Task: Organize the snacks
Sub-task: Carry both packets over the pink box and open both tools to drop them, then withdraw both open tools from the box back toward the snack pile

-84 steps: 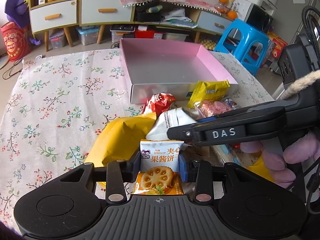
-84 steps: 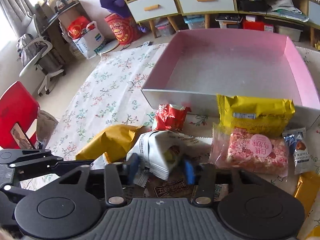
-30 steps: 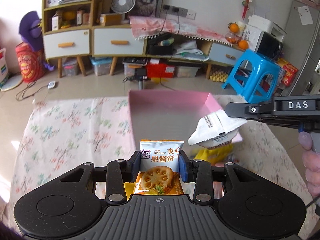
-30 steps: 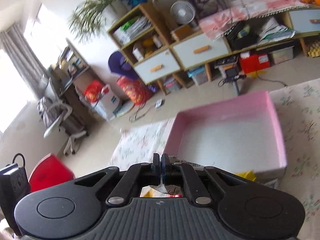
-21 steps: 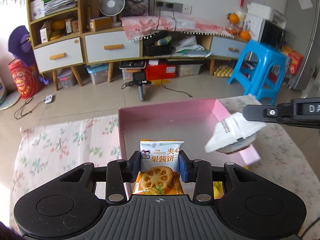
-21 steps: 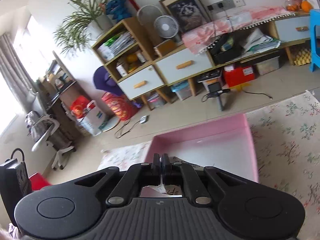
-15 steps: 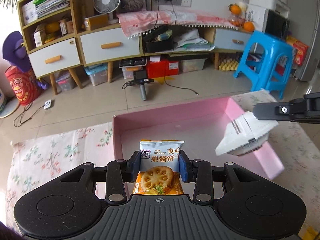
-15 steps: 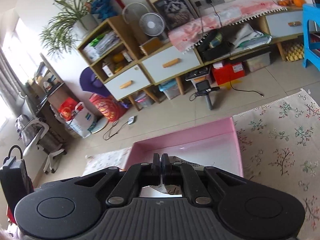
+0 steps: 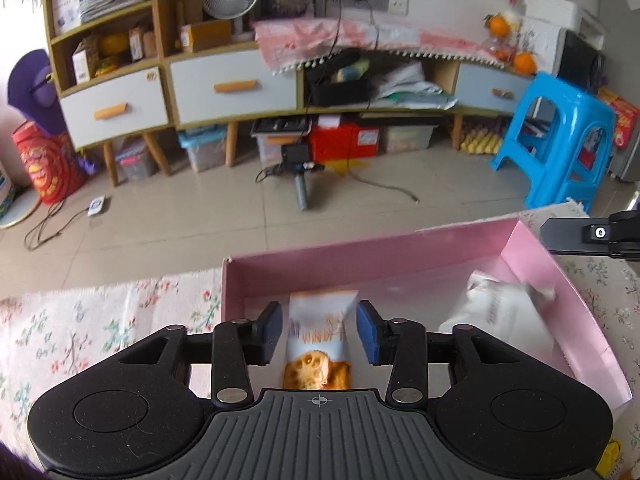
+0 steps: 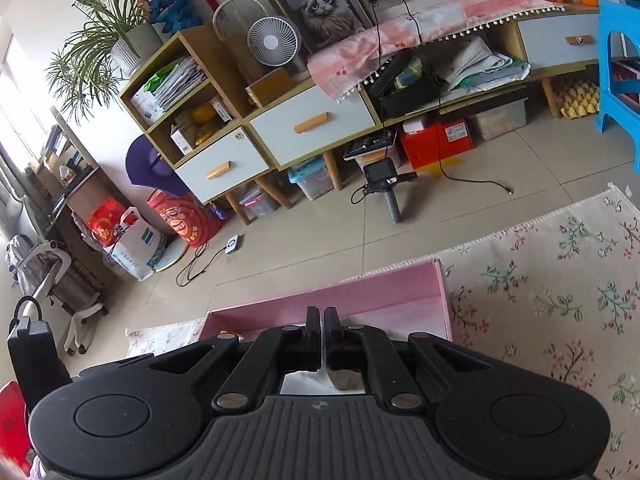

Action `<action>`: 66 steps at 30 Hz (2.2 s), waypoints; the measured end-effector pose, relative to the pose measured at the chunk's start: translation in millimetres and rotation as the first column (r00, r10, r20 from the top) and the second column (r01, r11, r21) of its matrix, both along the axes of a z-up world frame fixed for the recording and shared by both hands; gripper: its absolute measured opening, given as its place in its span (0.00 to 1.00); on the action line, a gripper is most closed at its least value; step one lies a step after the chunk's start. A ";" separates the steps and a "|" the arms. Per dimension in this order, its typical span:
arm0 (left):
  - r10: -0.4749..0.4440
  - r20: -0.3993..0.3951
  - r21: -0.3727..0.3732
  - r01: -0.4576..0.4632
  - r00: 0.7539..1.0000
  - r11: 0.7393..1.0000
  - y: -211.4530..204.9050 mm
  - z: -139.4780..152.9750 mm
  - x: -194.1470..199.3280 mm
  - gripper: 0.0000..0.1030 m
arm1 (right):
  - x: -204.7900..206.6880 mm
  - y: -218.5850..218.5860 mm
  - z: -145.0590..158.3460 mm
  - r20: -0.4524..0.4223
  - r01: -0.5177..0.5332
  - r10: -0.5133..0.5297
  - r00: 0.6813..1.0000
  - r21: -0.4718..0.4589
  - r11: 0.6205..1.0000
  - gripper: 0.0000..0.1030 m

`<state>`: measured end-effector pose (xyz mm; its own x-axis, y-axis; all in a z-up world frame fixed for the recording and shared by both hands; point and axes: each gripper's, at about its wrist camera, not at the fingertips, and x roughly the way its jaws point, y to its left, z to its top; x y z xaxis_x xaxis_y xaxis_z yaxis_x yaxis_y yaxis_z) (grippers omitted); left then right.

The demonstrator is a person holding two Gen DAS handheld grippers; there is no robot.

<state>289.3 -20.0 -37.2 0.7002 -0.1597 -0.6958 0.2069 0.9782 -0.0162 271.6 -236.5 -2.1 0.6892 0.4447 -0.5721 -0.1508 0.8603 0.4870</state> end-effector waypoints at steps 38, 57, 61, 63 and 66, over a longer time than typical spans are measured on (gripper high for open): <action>-0.022 -0.012 -0.082 0.021 1.000 0.996 31.4 52.4 -119.1 0.97 | -103.0 20.0 51.8 0.036 -0.002 0.006 0.999 -0.110 0.994 0.91; 0.012 -0.028 -0.091 -0.014 1.000 0.996 50.1 39.8 -206.2 0.97 | -177.7 43.3 39.1 0.091 -0.076 0.096 0.991 -0.198 0.977 0.92; 0.059 -0.009 -0.105 -0.059 0.998 0.993 57.6 30.7 -223.0 0.97 | -192.3 43.2 32.9 0.138 -0.097 0.130 0.982 -0.227 0.969 0.92; 0.068 -0.003 -0.110 -0.068 0.998 0.992 61.6 26.8 -228.4 0.97 | -198.2 42.0 29.6 0.145 -0.103 0.141 0.979 -0.242 0.965 0.92; 0.072 0.012 -0.106 -0.071 0.997 0.992 65.0 23.4 -236.6 0.97 | -211.5 38.8 22.9 0.162 -0.101 0.146 0.976 -0.256 0.961 0.92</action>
<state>52.7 45.1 -13.9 0.7233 -0.1807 -0.6665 0.1375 0.9835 -0.1174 60.2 -197.6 20.8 0.7382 0.3947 -0.5471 -0.3287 0.9186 0.2192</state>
